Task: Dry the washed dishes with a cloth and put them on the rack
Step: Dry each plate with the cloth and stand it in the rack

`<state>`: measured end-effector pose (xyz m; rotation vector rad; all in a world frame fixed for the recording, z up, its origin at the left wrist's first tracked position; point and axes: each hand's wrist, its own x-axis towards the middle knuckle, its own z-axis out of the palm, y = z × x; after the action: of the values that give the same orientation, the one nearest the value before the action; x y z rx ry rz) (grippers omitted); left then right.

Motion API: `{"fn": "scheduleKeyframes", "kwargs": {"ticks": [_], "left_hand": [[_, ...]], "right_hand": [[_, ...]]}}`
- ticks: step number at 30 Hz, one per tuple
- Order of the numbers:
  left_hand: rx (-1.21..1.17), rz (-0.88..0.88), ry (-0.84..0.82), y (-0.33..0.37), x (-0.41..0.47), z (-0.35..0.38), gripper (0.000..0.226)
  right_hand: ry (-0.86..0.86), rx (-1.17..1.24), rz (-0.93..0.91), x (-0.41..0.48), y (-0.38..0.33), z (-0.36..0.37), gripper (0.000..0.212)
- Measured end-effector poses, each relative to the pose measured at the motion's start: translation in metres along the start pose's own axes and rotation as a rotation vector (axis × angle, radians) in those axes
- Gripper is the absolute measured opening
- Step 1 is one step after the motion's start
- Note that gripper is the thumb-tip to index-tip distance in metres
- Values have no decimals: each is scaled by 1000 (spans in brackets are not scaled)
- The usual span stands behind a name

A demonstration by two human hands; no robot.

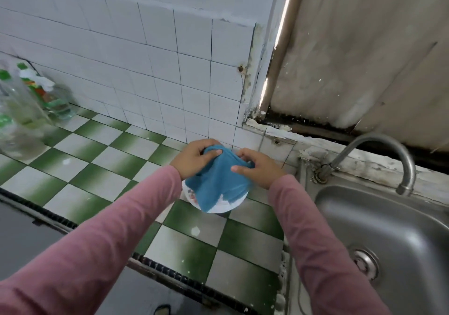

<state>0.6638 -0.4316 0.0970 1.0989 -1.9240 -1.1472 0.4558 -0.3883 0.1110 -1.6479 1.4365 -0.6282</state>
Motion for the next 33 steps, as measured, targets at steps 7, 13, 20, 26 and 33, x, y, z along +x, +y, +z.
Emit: {"fn": "scheduleKeyframes", "kwargs": {"ticks": [7, 13, 20, 26, 33], "left_hand": [[23, 32, -66, -7, 19, -30, 4], [-174, -129, 51, -29, 18, -41, 24], [-405, -593, -45, -62, 4, -48, 76], [-903, -846, -189, -92, -15, -50, 97], [-1317, -761, -81, -93, -16, -67, 74]], "right_hand": [[39, 43, 72, 12, -27, 38, 33], [152, 91, 158, 29, -49, 62, 28], [289, 264, 268, 44, -66, 83, 16], [318, 612, 195, 54, -88, 89, 13], [460, 836, 295, 50, -72, 86, 18]]}}
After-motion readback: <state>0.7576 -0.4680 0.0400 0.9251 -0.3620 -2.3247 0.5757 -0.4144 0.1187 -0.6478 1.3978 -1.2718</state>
